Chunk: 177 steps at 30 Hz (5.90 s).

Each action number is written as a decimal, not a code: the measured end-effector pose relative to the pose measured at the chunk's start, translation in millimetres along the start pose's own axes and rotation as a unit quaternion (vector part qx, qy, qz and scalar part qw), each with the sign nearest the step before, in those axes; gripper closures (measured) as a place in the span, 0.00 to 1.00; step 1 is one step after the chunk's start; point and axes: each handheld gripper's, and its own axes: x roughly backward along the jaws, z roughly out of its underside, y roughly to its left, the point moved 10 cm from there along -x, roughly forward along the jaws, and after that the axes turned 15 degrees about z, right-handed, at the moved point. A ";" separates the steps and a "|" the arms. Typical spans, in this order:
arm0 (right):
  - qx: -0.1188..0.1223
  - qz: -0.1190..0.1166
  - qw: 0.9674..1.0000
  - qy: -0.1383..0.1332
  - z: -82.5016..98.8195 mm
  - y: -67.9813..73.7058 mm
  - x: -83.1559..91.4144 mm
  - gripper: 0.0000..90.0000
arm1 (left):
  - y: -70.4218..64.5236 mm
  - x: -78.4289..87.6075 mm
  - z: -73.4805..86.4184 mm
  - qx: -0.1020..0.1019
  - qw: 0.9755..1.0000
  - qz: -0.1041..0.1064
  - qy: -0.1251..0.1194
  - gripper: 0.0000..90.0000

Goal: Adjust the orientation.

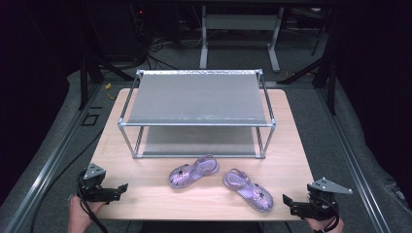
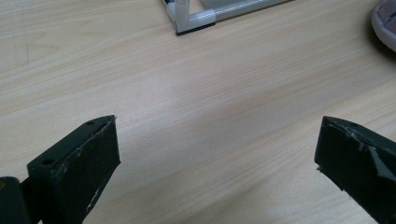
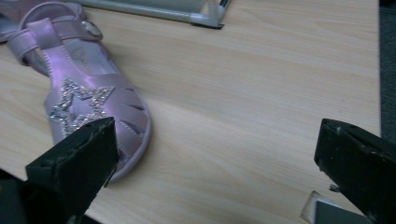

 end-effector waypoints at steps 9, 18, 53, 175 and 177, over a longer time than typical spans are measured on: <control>0.048 -0.053 0.997 -0.003 -6.6 36.9 0.1 0.00 | -1.7 -3.1 4.0 -0.001 1.000 0.009 0.007 0.00; 0.095 -0.102 0.990 0.015 -3.1 77.5 -14.5 0.00 | -6.4 -7.6 3.5 -0.006 1.000 0.019 0.011 0.00; 0.188 -0.091 0.978 0.002 0.3 99.1 -45.9 0.27 | -15.6 -10.7 -3.7 -0.026 0.999 0.032 0.013 0.00; 0.139 -0.168 0.976 -0.027 -6.5 82.6 -17.2 0.00 | -227.1 -114.4 -70.5 -0.368 0.873 0.292 0.130 0.09; 0.145 -0.165 0.975 -0.019 -4.5 82.1 -17.2 0.00 | -227.9 -118.9 -68.1 -0.368 0.871 0.295 0.135 0.11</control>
